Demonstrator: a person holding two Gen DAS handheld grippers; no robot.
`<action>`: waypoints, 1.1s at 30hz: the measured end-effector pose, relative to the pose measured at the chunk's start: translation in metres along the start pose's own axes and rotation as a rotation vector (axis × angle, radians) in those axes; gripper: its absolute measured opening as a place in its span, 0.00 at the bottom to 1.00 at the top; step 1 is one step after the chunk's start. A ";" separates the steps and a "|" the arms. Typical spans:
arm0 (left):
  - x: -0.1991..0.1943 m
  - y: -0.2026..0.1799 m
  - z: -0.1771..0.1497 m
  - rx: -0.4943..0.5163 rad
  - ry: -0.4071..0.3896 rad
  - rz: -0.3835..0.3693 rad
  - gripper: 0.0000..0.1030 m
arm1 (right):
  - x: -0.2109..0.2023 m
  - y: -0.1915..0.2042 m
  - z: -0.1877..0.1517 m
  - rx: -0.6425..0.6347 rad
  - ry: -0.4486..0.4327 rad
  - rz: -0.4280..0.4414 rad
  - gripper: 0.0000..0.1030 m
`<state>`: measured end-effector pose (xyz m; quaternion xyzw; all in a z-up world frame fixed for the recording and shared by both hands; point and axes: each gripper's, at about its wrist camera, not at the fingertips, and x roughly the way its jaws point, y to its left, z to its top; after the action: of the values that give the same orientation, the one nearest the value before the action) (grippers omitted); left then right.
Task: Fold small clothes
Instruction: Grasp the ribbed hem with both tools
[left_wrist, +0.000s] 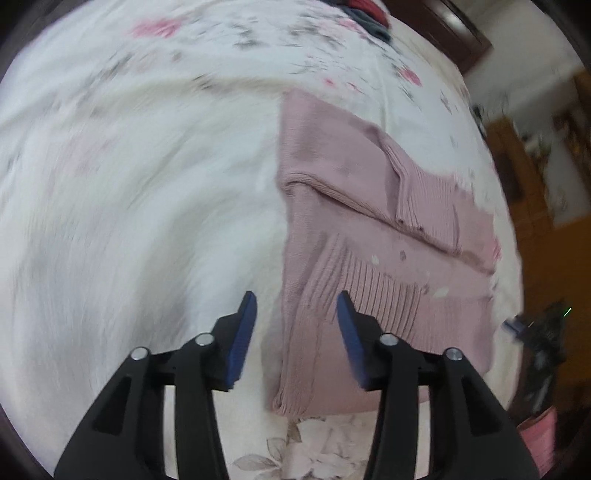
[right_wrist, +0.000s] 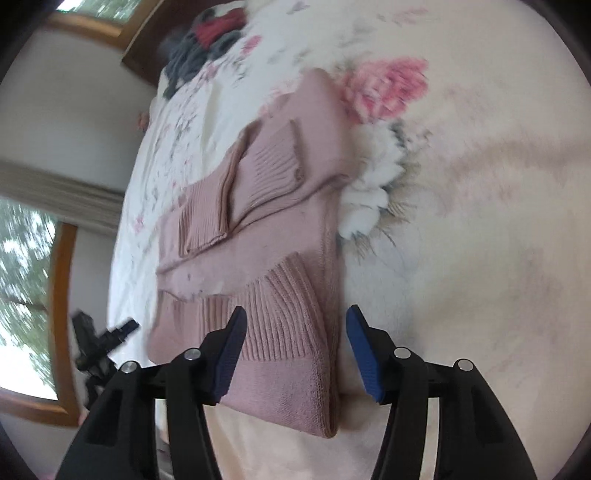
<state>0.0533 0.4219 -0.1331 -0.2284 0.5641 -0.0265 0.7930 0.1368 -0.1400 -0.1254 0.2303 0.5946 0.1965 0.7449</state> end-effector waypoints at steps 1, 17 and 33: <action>0.003 -0.006 0.001 0.029 0.005 0.010 0.47 | 0.003 0.006 0.001 -0.024 0.003 -0.010 0.55; 0.074 -0.057 0.015 0.318 0.078 0.188 0.27 | 0.078 0.049 0.005 -0.317 0.102 -0.258 0.29; 0.084 -0.056 0.015 0.292 0.090 0.170 0.30 | 0.083 0.051 0.000 -0.327 0.118 -0.213 0.27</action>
<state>0.1098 0.3520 -0.1819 -0.0606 0.6065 -0.0514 0.7911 0.1534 -0.0514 -0.1623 0.0305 0.6184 0.2236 0.7528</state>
